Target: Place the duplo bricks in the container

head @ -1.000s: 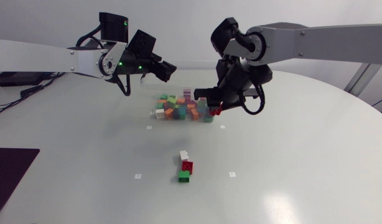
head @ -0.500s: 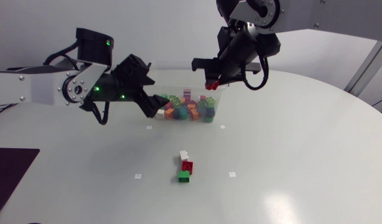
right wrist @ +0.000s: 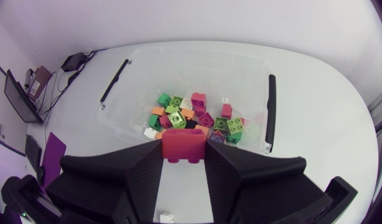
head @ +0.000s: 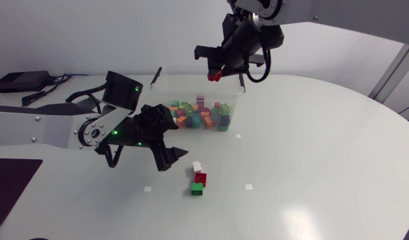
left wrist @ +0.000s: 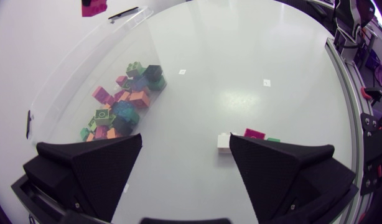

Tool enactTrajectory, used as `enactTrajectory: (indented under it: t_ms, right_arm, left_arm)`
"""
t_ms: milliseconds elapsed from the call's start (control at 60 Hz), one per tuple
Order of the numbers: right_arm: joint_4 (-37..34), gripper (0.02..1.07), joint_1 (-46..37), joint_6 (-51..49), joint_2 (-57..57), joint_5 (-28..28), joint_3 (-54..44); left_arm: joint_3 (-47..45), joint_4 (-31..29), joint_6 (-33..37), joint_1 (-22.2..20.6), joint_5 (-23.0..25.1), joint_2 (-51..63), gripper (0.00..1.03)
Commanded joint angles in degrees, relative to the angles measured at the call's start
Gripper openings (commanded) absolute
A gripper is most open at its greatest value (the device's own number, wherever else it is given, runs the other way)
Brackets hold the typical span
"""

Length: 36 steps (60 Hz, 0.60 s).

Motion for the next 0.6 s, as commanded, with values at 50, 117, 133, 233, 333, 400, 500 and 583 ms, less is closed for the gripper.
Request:
enactTrajectory:
  t_ms: [50,117,133,233,333,400,500,583]
  right_arm:
    - [1.13,0.24,-0.94,-0.52,4.95,-0.02,4.08]
    - [1.30,0.24,-1.11,-0.52,6.80,-0.02,6.19]
    - [1.30,0.24,-1.11,-0.52,6.97,-0.02,6.28]
    - [2.71,0.26,-1.47,-0.61,8.82,0.16,8.03]
    - [3.50,0.40,-1.11,-1.23,10.31,2.27,9.18]
    - [3.94,0.66,-0.76,-1.58,10.84,3.59,9.62]
    - [3.85,0.96,-0.59,-1.58,11.10,4.73,9.97]
    - [3.50,1.02,-0.59,-1.58,10.31,5.34,9.44]
  left_arm:
    - [-2.72,0.64,1.10,-0.81,0.40,0.72,0.98]
    - [-3.60,1.69,1.19,-1.16,0.40,1.51,0.98]
    - [-3.68,1.69,1.19,-1.16,0.40,1.60,0.98]
    - [-3.95,2.30,0.93,-1.16,0.22,2.74,0.98]
    - [-4.65,3.10,0.84,-1.25,0.13,3.01,0.98]
    - [-4.83,3.45,0.58,-1.51,-0.04,3.62,0.98]
    - [-5.09,3.97,0.31,-2.21,-0.84,4.33,0.98]
    - [-5.00,4.41,0.22,-3.09,-1.27,4.94,0.98]
